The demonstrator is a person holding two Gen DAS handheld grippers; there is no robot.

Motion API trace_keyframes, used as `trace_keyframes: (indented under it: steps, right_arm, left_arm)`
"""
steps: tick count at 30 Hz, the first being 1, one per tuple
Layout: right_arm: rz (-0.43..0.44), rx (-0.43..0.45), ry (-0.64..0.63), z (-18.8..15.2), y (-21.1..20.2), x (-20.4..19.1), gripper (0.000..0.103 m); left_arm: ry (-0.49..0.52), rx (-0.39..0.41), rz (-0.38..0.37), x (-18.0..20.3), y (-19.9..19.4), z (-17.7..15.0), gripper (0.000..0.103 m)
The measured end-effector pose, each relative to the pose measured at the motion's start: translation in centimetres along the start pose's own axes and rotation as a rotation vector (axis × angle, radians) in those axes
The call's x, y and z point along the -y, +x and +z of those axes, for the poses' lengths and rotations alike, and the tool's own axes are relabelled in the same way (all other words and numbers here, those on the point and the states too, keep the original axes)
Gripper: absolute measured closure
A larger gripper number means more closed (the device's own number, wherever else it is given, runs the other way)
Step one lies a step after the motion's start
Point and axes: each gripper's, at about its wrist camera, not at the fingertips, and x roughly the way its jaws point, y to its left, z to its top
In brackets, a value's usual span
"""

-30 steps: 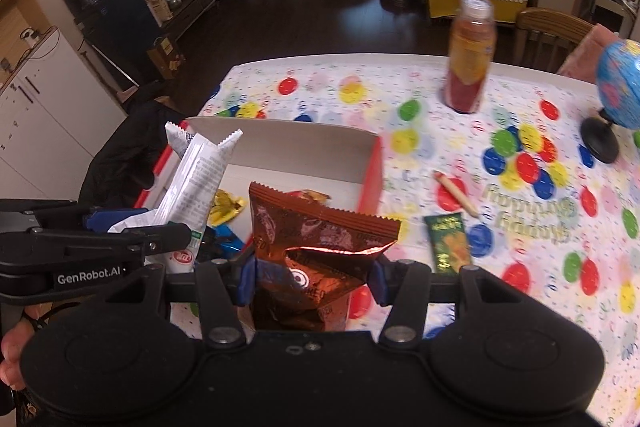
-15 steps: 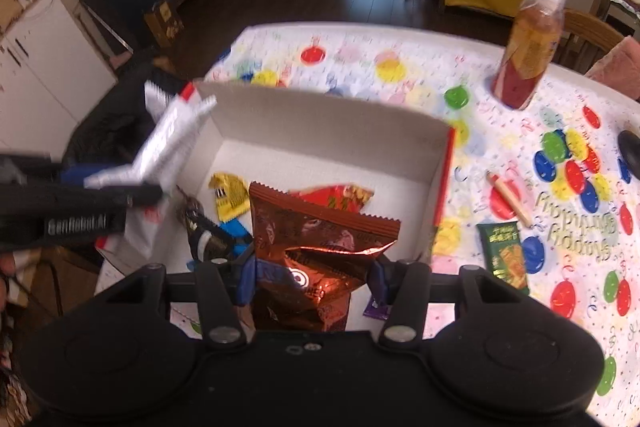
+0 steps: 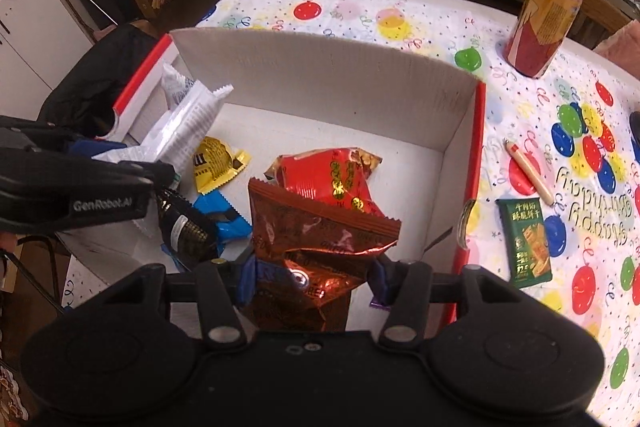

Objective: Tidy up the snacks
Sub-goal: 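Open both tools to drop the foil packet and white wrapper into the box, then withdraw both tools from the box toward the green packet and sausage stick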

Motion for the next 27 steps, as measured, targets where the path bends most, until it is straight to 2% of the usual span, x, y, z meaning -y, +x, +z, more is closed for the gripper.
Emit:
trace_keyframes:
  steps: [4,6,12,14,20,23,27]
  right_arm:
    - [0.006,-0.003,0.004,-0.3,0.2,-0.1,0.047]
    - [0.007,0.000,0.002,-0.6,0.2,-0.2,0.039]
    - [0.011,0.007,0.008,-1.1,-0.2,-0.1,0.026]
    - [0.013,0.013,0.005,-1.3,-0.6,-0.2,0.020]
    - [0.008,0.042,-0.001,-1.7,-2.0,-0.4,0.013]
    - [0.015,0.056,0.002,-1.9,-2.9,-0.5,0.013]
    - [0.025,0.077,0.003,-2.3,-4.3,-0.5,0.004]
  left_arm:
    - [0.000,-0.025,0.007,0.1,0.7,-0.4,0.058]
    - [-0.003,-0.026,0.011,0.1,0.8,-0.6,0.057]
    - [-0.033,-0.046,0.012,-0.2,1.0,-1.1,0.057]
    - [-0.041,-0.046,0.010,-0.3,0.7,-1.3,0.053]
    - [-0.044,-0.007,0.011,-0.3,-1.0,-2.1,0.051]
    - [-0.044,0.018,0.010,-0.3,-2.1,-2.5,0.044]
    - [-0.045,0.044,0.012,-0.1,-3.5,-3.0,0.044]
